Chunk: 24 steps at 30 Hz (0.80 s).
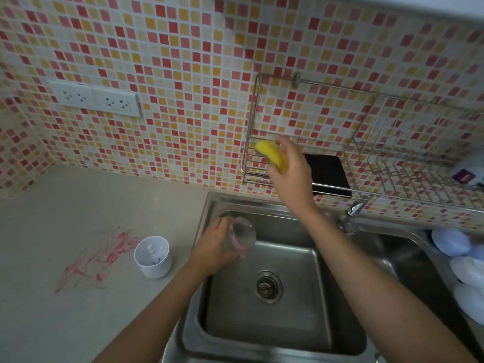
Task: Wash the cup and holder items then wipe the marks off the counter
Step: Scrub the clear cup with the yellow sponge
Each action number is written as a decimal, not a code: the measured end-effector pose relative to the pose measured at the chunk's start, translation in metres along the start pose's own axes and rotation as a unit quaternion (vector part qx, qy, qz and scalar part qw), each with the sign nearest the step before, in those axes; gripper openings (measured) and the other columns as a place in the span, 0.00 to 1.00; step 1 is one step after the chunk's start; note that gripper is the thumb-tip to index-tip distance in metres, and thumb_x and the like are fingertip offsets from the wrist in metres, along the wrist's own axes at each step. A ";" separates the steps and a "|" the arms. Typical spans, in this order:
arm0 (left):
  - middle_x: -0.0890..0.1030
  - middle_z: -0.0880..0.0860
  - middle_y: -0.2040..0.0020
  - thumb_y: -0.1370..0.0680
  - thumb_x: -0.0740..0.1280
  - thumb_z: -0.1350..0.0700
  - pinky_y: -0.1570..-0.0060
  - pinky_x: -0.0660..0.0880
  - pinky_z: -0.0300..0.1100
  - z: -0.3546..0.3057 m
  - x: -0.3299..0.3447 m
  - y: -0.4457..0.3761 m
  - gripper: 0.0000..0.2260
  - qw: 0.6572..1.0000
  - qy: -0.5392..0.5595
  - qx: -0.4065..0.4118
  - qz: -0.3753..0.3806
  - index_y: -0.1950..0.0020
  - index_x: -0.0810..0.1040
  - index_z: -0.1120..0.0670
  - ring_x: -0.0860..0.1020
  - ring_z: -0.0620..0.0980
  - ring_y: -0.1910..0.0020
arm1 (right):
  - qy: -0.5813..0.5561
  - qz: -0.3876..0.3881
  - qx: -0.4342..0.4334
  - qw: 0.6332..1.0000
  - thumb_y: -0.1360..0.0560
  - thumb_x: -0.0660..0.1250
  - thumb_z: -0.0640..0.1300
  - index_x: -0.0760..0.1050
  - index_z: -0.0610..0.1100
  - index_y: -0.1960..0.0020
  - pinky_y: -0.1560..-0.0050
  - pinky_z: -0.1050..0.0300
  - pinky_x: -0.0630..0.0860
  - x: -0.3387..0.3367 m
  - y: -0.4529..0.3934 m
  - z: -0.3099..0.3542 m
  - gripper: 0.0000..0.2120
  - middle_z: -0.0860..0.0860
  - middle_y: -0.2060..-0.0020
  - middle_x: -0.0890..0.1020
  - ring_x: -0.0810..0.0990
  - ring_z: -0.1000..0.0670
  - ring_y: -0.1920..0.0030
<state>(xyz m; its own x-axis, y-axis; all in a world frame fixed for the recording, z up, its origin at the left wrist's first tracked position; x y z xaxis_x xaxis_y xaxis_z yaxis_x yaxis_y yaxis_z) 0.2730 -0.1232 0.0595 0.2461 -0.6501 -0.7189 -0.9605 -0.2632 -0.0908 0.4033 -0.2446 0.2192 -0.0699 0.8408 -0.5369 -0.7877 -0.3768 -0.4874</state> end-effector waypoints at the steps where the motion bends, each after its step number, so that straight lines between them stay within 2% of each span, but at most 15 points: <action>1: 0.72 0.47 0.36 0.37 0.80 0.48 0.42 0.74 0.40 -0.001 0.001 -0.001 0.36 1.000 -0.002 0.011 0.005 0.33 0.68 0.49 0.73 0.46 0.40 | 0.001 -0.005 -0.008 1.000 0.26 0.67 0.40 0.67 0.54 0.30 0.49 0.59 0.75 -0.006 0.024 0.001 0.27 0.52 0.39 0.73 0.75 0.54 0.44; 4: 0.73 0.49 0.36 0.36 0.79 0.50 0.45 0.69 0.37 -0.009 0.003 -0.006 0.36 0.999 -0.015 0.036 0.024 0.33 0.68 0.51 0.72 0.48 0.39 | 0.052 0.033 -0.016 0.998 0.27 0.67 0.38 0.66 0.55 0.28 0.49 0.63 0.71 -0.010 0.092 -0.014 0.30 0.53 0.40 0.71 0.73 0.55 0.45; 6: 0.74 0.50 0.37 0.35 0.78 0.51 0.47 0.69 0.38 -0.016 0.004 -0.008 0.35 0.998 -0.029 0.042 0.034 0.33 0.67 0.51 0.72 0.50 0.39 | 0.095 0.100 -0.009 0.990 0.28 0.67 0.37 0.66 0.55 0.28 0.47 0.60 0.72 0.000 0.122 -0.037 0.31 0.55 0.43 0.70 0.73 0.56 0.46; 9: 0.74 0.51 0.37 0.35 0.77 0.50 0.44 0.74 0.46 -0.025 0.010 -0.009 0.35 0.996 -0.033 0.053 0.061 0.32 0.66 0.49 0.72 0.51 0.38 | 0.142 0.165 -0.021 0.976 0.29 0.67 0.36 0.70 0.53 0.30 0.44 0.52 0.75 0.008 0.145 -0.062 0.29 0.53 0.45 0.71 0.74 0.53 0.46; 11: 0.74 0.51 0.37 0.35 0.77 0.51 0.43 0.74 0.46 -0.032 0.013 -0.007 0.35 0.994 -0.034 0.069 0.079 0.31 0.65 0.49 0.72 0.51 0.37 | 0.147 0.170 -0.036 0.974 0.30 0.68 0.35 0.74 0.51 0.32 0.44 0.50 0.76 0.007 0.148 -0.067 0.27 0.50 0.43 0.73 0.76 0.49 0.45; 14: 0.75 0.51 0.38 0.34 0.77 0.53 0.43 0.71 0.41 -0.040 0.015 -0.007 0.35 0.992 -0.037 0.084 0.087 0.30 0.66 0.51 0.71 0.51 0.37 | 0.196 0.181 -0.082 0.960 0.31 0.71 0.34 0.77 0.50 0.36 0.42 0.50 0.77 0.005 0.148 -0.069 0.25 0.47 0.36 0.74 0.77 0.43 0.41; 18: 0.75 0.50 0.39 0.34 0.77 0.53 0.47 0.69 0.37 -0.046 0.022 -0.007 0.34 0.990 -0.041 0.087 0.099 0.31 0.67 0.51 0.72 0.51 0.38 | 0.234 0.176 -0.144 0.945 0.34 0.74 0.33 0.80 0.47 0.40 0.44 0.55 0.78 0.002 0.156 -0.070 0.24 0.47 0.40 0.80 0.79 0.44 0.45; 20: 0.75 0.51 0.38 0.33 0.76 0.53 0.47 0.68 0.36 -0.051 0.027 -0.007 0.33 0.989 -0.049 0.088 0.105 0.31 0.67 0.51 0.72 0.52 0.37 | 0.209 0.168 -0.157 0.950 0.35 0.74 0.33 0.82 0.45 0.43 0.42 0.59 0.73 0.000 0.166 -0.067 0.21 0.48 0.44 0.81 0.80 0.47 0.47; 22: 0.74 0.52 0.35 0.32 0.76 0.53 0.47 0.66 0.35 -0.056 0.031 -0.006 0.33 0.988 -0.066 0.093 0.106 0.30 0.67 0.52 0.71 0.52 0.35 | 0.124 0.181 -0.099 0.971 0.32 0.71 0.34 0.82 0.45 0.44 0.39 0.64 0.71 -0.001 0.175 -0.073 0.18 0.51 0.45 0.82 0.79 0.53 0.46; 24: 0.73 0.52 0.33 0.31 0.75 0.52 0.43 0.67 0.36 -0.059 0.036 -0.006 0.33 0.987 -0.072 0.090 0.110 0.29 0.66 0.52 0.69 0.52 0.33 | 0.071 0.194 -0.044 0.977 0.30 0.69 0.35 0.82 0.46 0.43 0.39 0.65 0.71 -0.005 0.176 -0.086 0.17 0.54 0.45 0.82 0.78 0.59 0.44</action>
<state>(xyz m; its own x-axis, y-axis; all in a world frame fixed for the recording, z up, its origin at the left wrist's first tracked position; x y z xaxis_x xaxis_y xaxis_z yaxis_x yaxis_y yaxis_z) 0.2956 -0.1868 0.0749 0.0202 -0.5651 -0.8248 -0.9994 0.0124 -0.0330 0.3178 -0.3481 0.0770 -0.2624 0.5678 -0.7802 -0.6628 -0.6937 -0.2819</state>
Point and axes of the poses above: each hand's wrist, its own y-axis away from the middle knuckle, its own x-axis out of the palm, z = x × y, the point moved 7 cm from there along -y, towards the middle knuckle
